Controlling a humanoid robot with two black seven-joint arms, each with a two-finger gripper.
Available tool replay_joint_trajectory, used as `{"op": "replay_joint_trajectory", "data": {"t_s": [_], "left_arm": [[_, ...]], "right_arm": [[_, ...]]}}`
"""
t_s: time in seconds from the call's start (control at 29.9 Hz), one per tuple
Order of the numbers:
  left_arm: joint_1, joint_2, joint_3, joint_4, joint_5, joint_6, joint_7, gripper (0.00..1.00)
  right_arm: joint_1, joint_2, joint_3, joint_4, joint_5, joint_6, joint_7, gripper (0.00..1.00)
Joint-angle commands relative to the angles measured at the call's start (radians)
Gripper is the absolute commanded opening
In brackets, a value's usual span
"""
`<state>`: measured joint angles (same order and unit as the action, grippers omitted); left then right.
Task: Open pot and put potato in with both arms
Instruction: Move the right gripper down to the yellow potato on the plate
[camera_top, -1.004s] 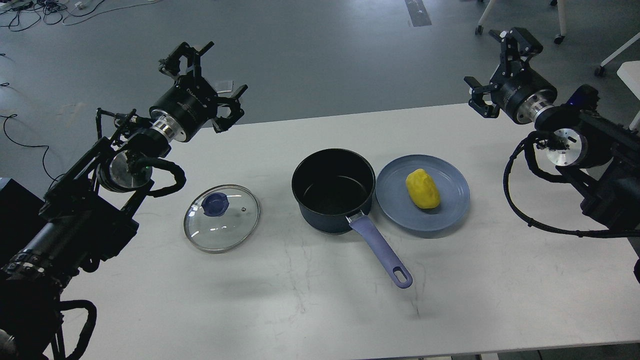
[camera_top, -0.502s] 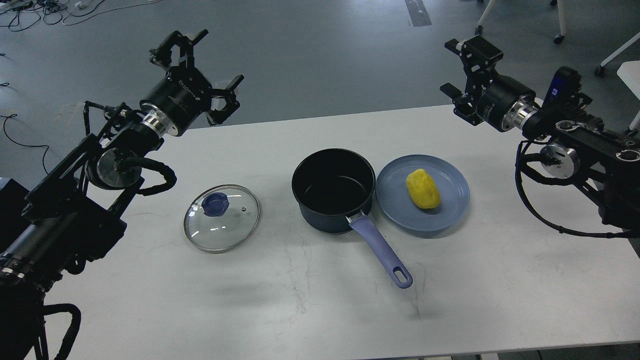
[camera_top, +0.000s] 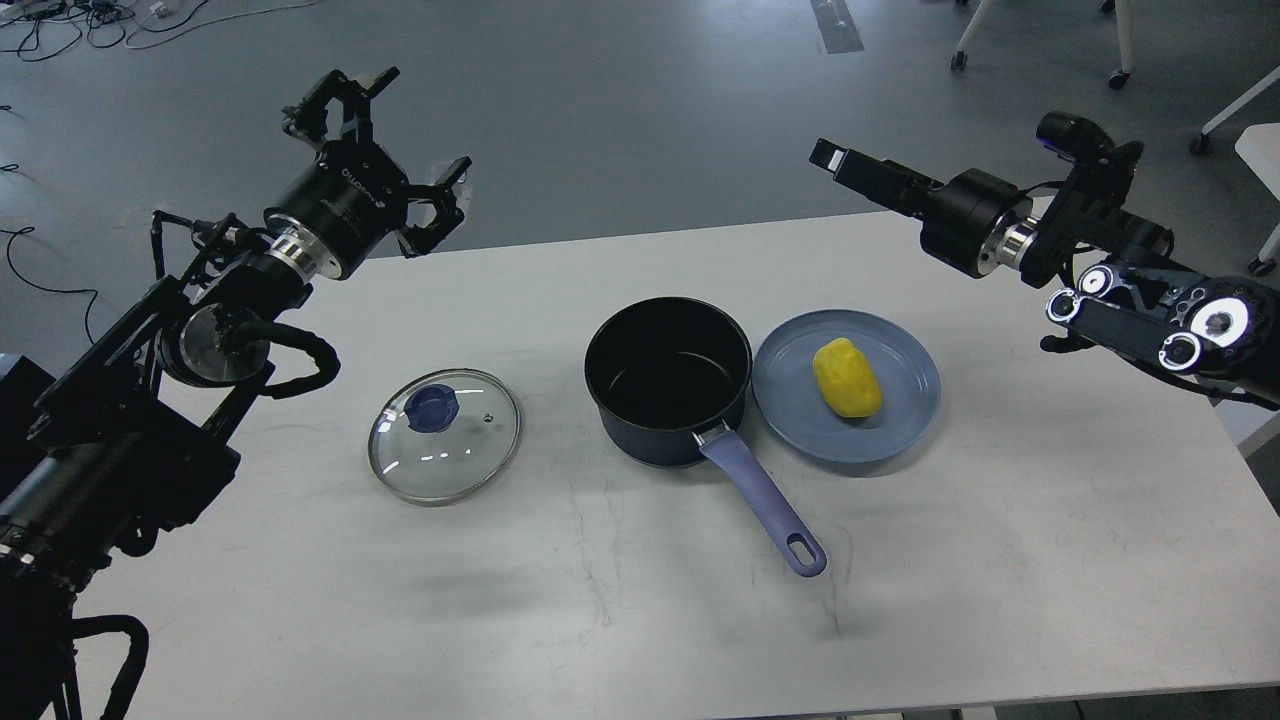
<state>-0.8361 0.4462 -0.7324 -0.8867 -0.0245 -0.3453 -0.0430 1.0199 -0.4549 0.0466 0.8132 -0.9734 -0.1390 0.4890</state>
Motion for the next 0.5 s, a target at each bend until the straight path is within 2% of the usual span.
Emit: {"op": "replay_joint_trajectory", "data": {"t_s": [0.0,0.17,0.47], "left_arm": [[0.0,-0.001,0.001,0.0,0.001,0.0,0.0,0.98],[0.006,0.0,0.001,0.0,0.003,0.0,-0.014,0.98],[0.011,0.002,-0.001,-0.009,0.001,0.002,-0.034,0.98]], "right_arm": [[-0.011,0.007,-0.091,-0.073,-0.001,-0.062,0.0,1.0],[-0.018,0.053,-0.215,-0.114,0.004,-0.186,0.0,0.99],[-0.058,0.027,-0.261,-0.006,-0.001,-0.235,0.0,0.96]]}}
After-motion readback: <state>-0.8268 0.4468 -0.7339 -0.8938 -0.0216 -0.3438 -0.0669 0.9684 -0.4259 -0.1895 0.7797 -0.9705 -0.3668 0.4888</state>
